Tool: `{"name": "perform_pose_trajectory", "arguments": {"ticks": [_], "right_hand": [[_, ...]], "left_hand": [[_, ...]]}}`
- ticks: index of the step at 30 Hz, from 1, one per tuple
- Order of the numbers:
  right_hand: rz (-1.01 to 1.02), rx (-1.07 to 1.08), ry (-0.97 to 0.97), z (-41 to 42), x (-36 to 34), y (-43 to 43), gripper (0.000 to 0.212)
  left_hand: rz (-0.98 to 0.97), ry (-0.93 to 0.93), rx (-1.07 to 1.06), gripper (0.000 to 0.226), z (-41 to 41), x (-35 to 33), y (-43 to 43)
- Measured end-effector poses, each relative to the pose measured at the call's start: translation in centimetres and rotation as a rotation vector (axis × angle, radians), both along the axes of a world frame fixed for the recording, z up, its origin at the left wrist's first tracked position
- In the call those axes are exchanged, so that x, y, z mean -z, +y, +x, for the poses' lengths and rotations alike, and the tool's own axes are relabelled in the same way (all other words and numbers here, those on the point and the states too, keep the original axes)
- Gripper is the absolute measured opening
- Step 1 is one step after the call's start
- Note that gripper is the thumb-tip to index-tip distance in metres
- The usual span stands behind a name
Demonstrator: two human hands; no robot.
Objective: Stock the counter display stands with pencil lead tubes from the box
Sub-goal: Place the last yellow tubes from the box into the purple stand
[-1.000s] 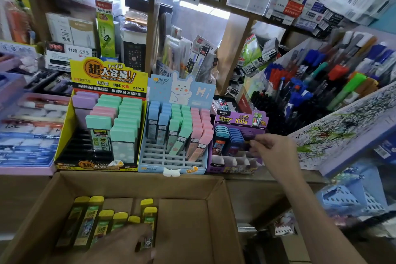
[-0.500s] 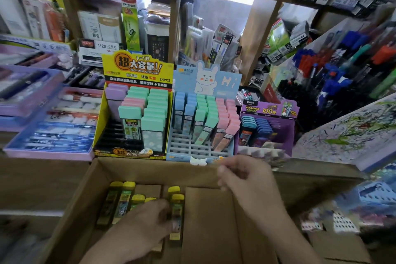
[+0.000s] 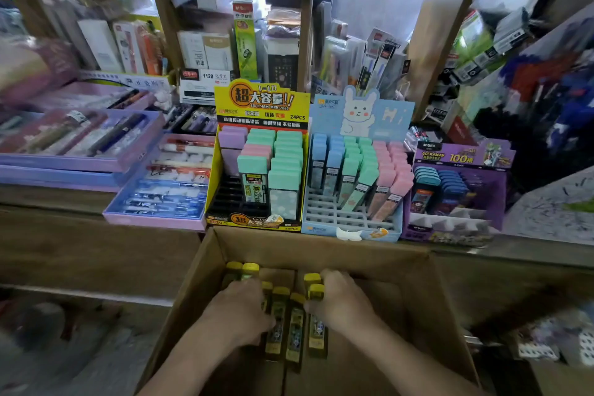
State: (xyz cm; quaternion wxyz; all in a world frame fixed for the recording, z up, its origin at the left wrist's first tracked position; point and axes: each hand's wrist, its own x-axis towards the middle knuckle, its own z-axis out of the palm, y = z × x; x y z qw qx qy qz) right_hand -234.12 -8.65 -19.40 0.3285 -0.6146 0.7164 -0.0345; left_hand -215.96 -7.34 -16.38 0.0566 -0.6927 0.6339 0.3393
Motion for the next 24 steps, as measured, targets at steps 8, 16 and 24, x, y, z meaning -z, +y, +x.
{"name": "perform_pose_trajectory", "arguments": {"ticks": [8,16,24], "right_hand": [[-0.091,0.131,0.036,1.6,0.6,0.2,0.032],[-0.014,0.138,0.054,1.4,0.6,-0.1,0.04],[0.021,0.176,0.021,1.5,0.5,-0.5,0.039]], "left_hand": [[-0.055,-0.23,0.025,0.044,-0.1,2.2,0.0],[-0.065,-0.206,-0.013,0.036,-0.6,2.7,-0.3],[-0.03,-0.2,-0.008,0.045,-0.8,2.8,-0.7]]}}
